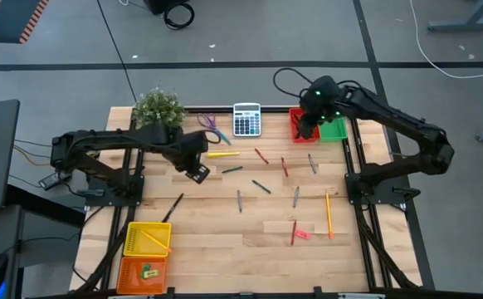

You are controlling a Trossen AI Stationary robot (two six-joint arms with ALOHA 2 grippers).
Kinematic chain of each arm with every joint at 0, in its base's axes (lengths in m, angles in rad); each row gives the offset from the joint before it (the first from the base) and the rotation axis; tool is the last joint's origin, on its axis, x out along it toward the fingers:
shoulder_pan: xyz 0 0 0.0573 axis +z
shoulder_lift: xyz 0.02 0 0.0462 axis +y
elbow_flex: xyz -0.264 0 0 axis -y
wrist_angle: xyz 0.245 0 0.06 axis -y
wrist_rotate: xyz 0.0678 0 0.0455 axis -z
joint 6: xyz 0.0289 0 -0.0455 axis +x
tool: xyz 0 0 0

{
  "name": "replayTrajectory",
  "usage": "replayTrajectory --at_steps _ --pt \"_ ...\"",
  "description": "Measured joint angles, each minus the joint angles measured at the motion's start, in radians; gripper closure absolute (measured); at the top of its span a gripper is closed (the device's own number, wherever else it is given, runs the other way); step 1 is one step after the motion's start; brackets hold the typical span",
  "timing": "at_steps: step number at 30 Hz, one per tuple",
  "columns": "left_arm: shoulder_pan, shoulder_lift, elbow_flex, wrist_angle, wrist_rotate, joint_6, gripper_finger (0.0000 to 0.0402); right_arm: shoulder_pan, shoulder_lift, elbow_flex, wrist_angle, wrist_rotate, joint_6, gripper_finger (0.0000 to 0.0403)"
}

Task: Sort crayons/erasers/pens/pencils in bins
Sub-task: Put the top green crayon into the green bin

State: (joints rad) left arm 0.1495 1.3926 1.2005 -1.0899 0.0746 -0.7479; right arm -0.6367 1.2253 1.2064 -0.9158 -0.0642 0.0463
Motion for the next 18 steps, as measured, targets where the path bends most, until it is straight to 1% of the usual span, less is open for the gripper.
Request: replayTrajectory --at_steps 3,5,7,10,14,15,16,18 --pt "-0.006 0.003 -0.08 0.069 0.0 0.004 0.0276 0.024 -0.058 0.0 0.007 -0.021 0.0 0.0295" --pt "-0.007 0.003 -0.113 0.179 -0.015 0.037 0.0272 0.039 -0.091 0.0 0.005 -0.032 0.0 0.0295" --pt "-0.006 0.003 -0.131 0.24 -0.059 0.142 0.0271 0.057 -0.124 0.0 0.006 -0.05 0.001 0.0296" --pt "0.001 0.002 -0.129 0.334 -0.135 0.373 0.0268 0.084 -0.161 0.0 0.006 -0.07 0.019 0.0296" --pt "0.012 0.002 -0.13 0.38 -0.208 0.763 0.0265 0.121 -0.201 0.0 0.006 -0.094 0.021 0.0296" --pt "0.012 0.002 -0.13 0.382 -0.232 0.81 0.0263 0.131 -0.209 0.0 0.006 -0.099 0.021 0.0296" --pt "0.013 0.009 -0.13 0.381 -0.252 0.82 0.0262 0.14 -0.216 0.0 0.005 -0.104 0.022 0.0296" --pt "0.026 0.031 -0.13 0.375 -0.248 0.766 0.0256 0.16 -0.231 0.0 0.005 -0.113 0.036 0.0296"
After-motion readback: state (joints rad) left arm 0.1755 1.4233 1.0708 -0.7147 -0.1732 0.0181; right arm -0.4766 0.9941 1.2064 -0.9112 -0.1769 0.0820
